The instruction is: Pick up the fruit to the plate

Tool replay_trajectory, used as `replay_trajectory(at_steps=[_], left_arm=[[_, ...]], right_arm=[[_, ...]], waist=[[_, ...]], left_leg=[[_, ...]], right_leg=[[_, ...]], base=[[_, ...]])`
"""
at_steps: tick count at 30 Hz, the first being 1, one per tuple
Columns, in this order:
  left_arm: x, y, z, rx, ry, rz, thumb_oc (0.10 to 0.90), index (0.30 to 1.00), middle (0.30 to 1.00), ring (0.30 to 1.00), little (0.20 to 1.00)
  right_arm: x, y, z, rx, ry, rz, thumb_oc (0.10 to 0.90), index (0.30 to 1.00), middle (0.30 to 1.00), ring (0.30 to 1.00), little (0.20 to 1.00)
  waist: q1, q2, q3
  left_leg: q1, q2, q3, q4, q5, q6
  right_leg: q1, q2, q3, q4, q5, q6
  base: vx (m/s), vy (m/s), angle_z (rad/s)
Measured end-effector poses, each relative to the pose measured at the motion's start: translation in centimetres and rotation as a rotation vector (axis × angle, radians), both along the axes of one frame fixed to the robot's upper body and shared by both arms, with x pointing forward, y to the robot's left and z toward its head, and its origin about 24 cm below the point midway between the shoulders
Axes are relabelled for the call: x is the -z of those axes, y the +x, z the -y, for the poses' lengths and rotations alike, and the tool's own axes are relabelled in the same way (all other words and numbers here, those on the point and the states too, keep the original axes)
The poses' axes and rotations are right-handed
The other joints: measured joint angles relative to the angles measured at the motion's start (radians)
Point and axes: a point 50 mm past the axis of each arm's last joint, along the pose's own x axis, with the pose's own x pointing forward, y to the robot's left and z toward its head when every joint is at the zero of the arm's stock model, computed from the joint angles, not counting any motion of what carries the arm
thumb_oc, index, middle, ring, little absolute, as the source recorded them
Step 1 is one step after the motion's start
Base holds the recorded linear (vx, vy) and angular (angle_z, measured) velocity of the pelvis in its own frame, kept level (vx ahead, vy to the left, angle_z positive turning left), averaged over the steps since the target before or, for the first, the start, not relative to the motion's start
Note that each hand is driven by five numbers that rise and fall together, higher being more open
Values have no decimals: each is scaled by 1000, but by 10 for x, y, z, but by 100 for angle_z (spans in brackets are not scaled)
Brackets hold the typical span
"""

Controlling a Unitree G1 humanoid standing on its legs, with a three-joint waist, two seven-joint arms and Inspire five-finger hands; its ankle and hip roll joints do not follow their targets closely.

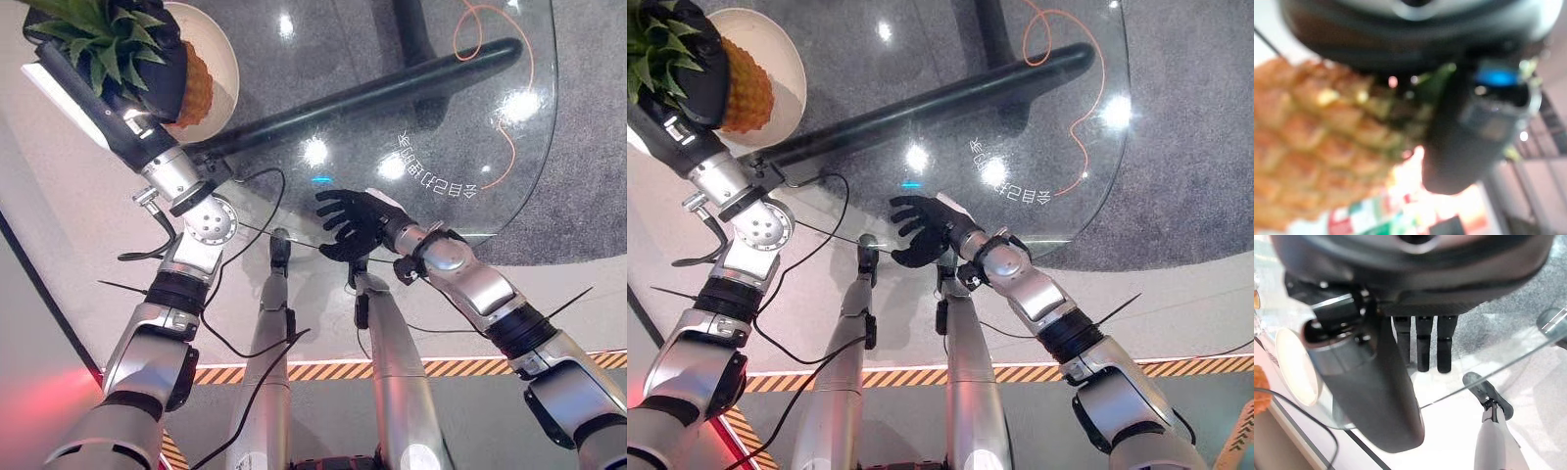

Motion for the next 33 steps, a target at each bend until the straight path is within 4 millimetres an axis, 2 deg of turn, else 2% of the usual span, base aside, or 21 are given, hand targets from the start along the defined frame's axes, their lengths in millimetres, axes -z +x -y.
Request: replay_trajectory(at_steps=[8,17,23,33], left_arm=[[-9,5,-11,-119,105,-13,100,300,300,300,200],[-11,16,-14,-180,114,-78,100,300,300,300,200],[-8,19,-19,-193,92,-109,100,300,300,300,200],[-25,18,-24,-223,103,-70,100,300,300,300,200]], right_arm=[[-13,2,-4,-41,-2,33,800,900,900,900,900],[-29,3,-9,-78,30,85,800,900,900,900,900],[-31,3,-12,-95,25,92,800,900,900,900,900],[-36,1,-16,-121,38,104,800,900,900,900,900]], waist=[[-20,0,0],[-31,-1,-1],[-32,-1,-1],[-48,-7,-4]], left_leg=[[-45,3,3,20,-2,-2],[-110,10,2,53,-10,-13],[-118,17,2,62,-14,-18],[-142,17,-1,68,-14,-19]], right_leg=[[-39,5,3,2,10,-2],[-99,14,3,20,16,-6],[-104,22,1,19,18,-9],[-123,21,-3,20,17,-4]], base=[[1,29,-2],[1,-4,-1],[1,-6,-2],[0,0,0]])
